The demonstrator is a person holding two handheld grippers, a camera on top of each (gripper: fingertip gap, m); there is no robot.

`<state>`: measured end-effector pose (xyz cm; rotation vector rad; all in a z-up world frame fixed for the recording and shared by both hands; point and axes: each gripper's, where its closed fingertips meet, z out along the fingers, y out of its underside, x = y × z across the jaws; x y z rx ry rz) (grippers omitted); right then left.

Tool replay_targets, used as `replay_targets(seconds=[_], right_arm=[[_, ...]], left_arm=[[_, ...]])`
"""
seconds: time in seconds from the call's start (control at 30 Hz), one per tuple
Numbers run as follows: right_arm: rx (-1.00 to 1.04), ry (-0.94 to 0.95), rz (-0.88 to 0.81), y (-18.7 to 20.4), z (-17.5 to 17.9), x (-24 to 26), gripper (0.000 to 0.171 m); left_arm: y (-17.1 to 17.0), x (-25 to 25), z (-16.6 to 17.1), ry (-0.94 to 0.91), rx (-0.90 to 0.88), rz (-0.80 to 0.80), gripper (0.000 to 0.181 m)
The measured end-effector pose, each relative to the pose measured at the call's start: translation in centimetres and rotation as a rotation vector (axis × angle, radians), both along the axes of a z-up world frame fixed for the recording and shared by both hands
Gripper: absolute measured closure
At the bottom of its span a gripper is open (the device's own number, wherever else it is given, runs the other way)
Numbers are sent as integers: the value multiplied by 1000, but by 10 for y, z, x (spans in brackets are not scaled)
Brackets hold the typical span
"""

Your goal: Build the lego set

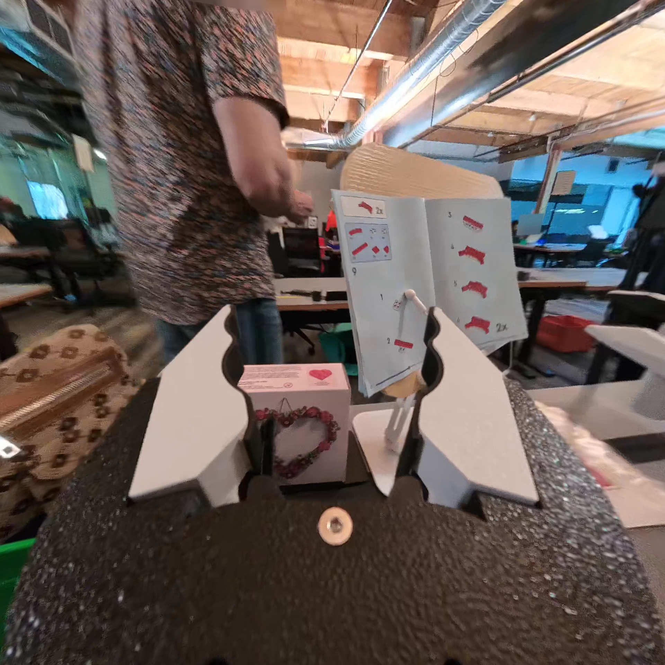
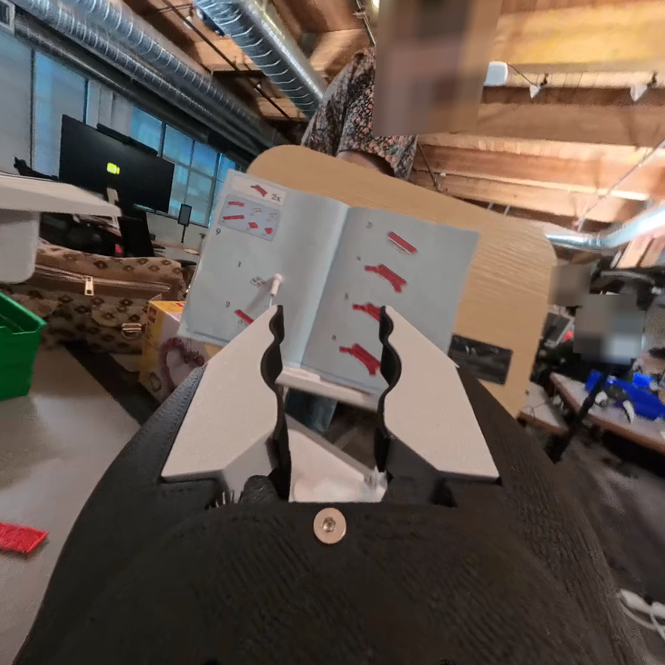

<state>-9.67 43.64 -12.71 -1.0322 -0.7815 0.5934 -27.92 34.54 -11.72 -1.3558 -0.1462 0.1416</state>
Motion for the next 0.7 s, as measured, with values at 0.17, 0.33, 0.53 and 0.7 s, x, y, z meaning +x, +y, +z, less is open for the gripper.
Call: replay_targets(seconds=[0.17, 0.33, 0.53, 0.7], right_arm=[[-69, -54, -93, -12, -40, 74, 106], [-121, -132, -146, -54, -93, 137, 96], [6, -112, -291, -96, -121, 183, 88], [173, -43, -343, -122, -110, 195, 95]], left_arm=[[-26, 34, -31, 85, -4, 4, 56], [-72, 71, -71, 136, -39, -35, 44], [-135, 104, -98, 279, 24, 27, 49], [-160, 103, -110, 310, 86, 84, 57]])
